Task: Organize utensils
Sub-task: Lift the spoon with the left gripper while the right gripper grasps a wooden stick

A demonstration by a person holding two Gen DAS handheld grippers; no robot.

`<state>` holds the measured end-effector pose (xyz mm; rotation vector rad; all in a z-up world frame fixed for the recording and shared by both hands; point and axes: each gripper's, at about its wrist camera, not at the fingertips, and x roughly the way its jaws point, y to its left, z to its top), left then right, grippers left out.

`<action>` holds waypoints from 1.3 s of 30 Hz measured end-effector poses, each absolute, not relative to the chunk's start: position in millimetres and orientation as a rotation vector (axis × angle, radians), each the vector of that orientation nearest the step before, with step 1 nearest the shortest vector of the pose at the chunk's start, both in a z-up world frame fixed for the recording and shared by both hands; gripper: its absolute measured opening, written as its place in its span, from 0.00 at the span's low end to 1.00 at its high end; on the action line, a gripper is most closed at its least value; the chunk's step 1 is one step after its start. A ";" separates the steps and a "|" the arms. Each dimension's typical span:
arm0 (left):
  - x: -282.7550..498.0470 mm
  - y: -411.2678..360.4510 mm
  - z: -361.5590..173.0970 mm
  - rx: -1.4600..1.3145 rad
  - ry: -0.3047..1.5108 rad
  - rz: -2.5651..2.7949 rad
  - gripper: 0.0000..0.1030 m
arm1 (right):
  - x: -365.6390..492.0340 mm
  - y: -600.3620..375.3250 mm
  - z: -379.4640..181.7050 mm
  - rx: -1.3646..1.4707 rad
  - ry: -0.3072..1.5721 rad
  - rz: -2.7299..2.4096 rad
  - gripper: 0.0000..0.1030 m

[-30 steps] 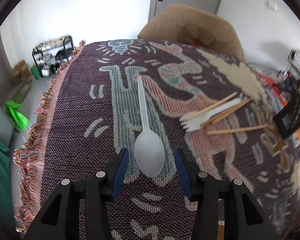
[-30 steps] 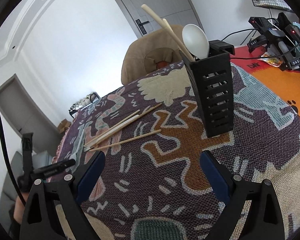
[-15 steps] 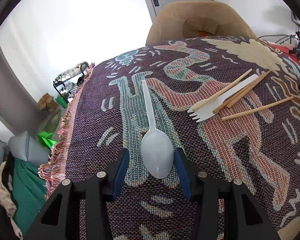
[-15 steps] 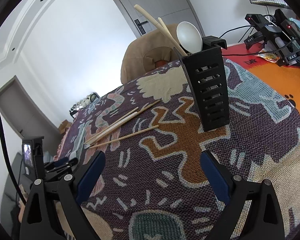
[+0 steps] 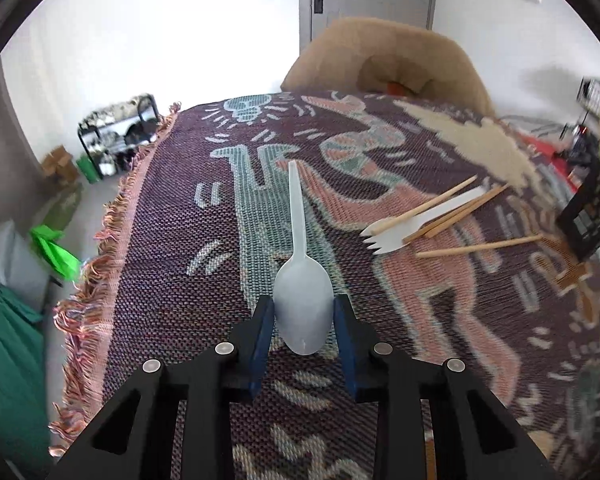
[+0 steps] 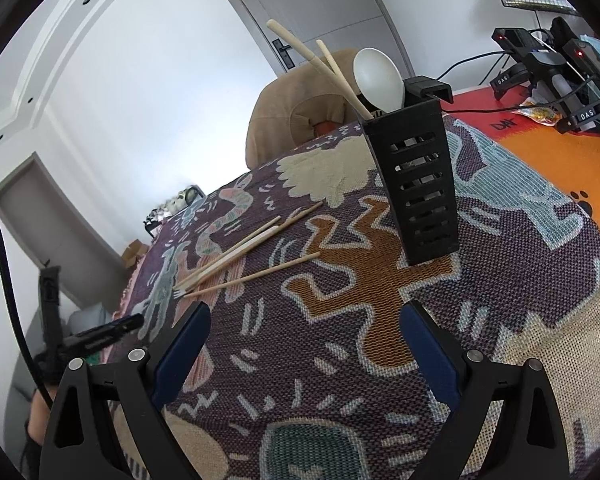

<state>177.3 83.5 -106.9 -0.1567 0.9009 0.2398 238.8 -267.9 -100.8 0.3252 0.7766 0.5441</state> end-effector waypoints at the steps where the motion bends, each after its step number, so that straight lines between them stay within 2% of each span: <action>1: 175.7 84.3 -103.5 -0.182 0.897 0.218 0.31 | 239.6 -266.5 -100.5 0.322 0.779 0.551 0.93; 6: 168.0 98.3 -99.3 -0.438 0.907 0.046 0.31 | 243.5 -252.3 -98.9 0.286 0.797 0.587 0.93; 12: 161.0 106.3 -109.1 -0.560 0.930 -0.026 0.31 | 248.2 -217.7 -93.2 0.157 0.803 0.632 0.92; 15: 156.6 111.8 -110.3 -0.580 0.921 -0.029 0.31 | 248.8 -187.0 -89.4 0.033 0.803 0.677 0.77; 21: 145.0 124.4 -100.8 -0.577 0.877 -0.019 0.31 | 254.0 -127.7 -88.8 -0.168 0.798 0.739 0.60; 27: 129.7 138.7 -89.2 -0.530 0.839 0.026 0.31 | 259.5 -68.7 -94.4 -0.358 0.790 0.782 0.54; 31: 119.2 152.3 -84.4 -0.509 0.819 0.063 0.31 | 256.6 -33.8 -103.3 -0.492 0.791 0.808 0.45; 39: 104.8 175.5 -81.2 -0.511 0.799 0.102 0.31 | 255.3 4.4 -121.9 -0.682 0.788 0.785 0.39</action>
